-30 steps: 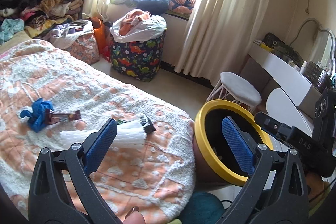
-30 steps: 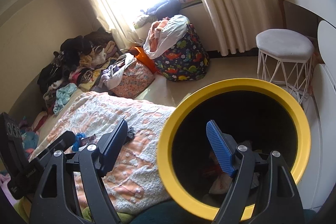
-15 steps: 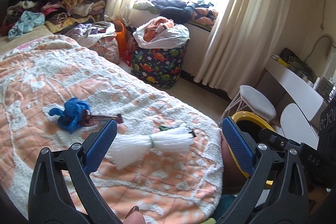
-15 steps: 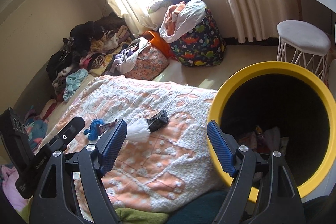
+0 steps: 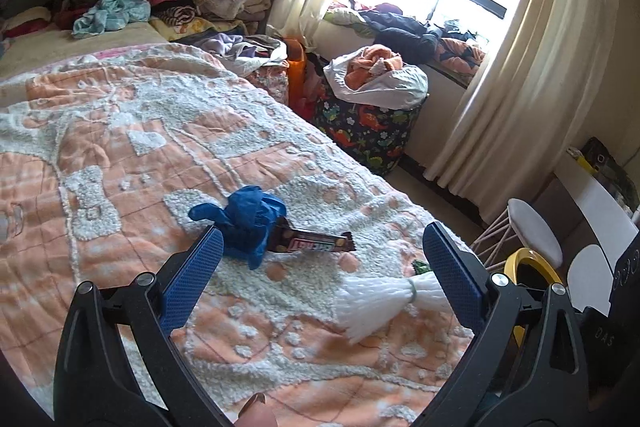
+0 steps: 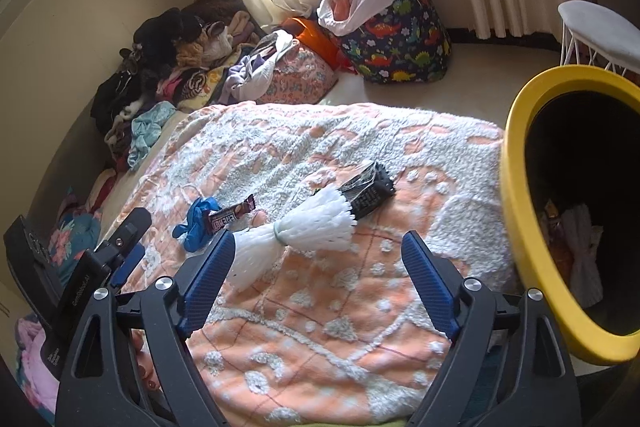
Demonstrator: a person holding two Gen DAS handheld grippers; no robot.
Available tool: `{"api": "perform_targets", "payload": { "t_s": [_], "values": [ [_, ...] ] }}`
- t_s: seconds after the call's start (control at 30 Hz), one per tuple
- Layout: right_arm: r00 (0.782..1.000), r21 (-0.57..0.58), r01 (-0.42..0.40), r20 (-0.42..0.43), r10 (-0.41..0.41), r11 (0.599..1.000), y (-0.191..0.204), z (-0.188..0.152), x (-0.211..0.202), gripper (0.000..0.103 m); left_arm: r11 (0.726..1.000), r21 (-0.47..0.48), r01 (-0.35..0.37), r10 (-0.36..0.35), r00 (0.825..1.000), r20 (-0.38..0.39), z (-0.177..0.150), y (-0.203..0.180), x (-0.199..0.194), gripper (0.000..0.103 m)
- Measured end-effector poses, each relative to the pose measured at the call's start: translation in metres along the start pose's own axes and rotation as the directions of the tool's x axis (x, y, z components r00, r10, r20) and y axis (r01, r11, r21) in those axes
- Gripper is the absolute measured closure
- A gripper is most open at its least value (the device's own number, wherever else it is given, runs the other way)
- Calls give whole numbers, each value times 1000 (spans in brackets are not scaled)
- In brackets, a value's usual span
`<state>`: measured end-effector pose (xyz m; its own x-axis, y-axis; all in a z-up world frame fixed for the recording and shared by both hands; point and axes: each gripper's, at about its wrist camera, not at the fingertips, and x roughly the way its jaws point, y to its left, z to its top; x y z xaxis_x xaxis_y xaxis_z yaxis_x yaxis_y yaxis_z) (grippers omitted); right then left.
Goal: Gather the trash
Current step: 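Move both open tools over the blue glove and white foam sleeve on the bed, then grasp the blue glove with the left tool while the right tool grasps the white foam sleeve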
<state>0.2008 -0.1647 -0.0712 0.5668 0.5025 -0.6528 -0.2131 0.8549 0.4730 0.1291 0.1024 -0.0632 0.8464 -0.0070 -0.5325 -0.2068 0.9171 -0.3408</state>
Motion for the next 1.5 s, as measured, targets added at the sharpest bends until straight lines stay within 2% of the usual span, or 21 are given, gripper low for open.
{"api": "perform_targets", "payload": {
  "t_s": [0.4,0.5,0.57,0.63,0.73,0.9,1.03,1.13,1.2,1.3,1.5],
  "values": [
    [999,80,-7,-47,11,997,-9,11,49,22,992,-110,-59,53,997,-53,-1,49,30,11],
    [997,94,-28,-69,34,995,-13,11,59,35,989,-135,-60,51,996,-75,-1,55,38,11],
    [994,103,-53,-86,62,993,-16,10,65,49,988,-140,-67,55,995,-86,-2,57,43,11],
    [990,92,-80,-107,89,993,-15,8,67,78,986,-151,-65,51,994,-94,-2,60,48,15],
    [987,56,-106,-112,112,993,-13,3,62,84,983,-164,-76,60,993,-101,-1,62,54,20],
    [989,-3,-112,-100,111,994,-8,-7,47,85,978,-194,-77,56,992,-110,2,65,62,28],
    [989,-55,-121,-96,115,991,-3,-13,33,85,970,-231,-75,49,992,-113,5,68,69,29],
    [989,-91,-125,-90,117,988,1,-15,23,85,964,-256,-71,41,992,-121,7,71,74,46],
    [989,-109,-127,-87,118,986,3,-17,17,85,962,-266,-58,22,991,-135,6,72,78,70],
    [990,-138,-127,-83,116,982,7,-19,10,86,967,-252,-44,8,990,-141,5,68,76,88],
    [990,-152,-125,-76,115,980,4,-18,3,86,982,-188,-10,-11,994,-113,5,52,53,95]
  ]
}}
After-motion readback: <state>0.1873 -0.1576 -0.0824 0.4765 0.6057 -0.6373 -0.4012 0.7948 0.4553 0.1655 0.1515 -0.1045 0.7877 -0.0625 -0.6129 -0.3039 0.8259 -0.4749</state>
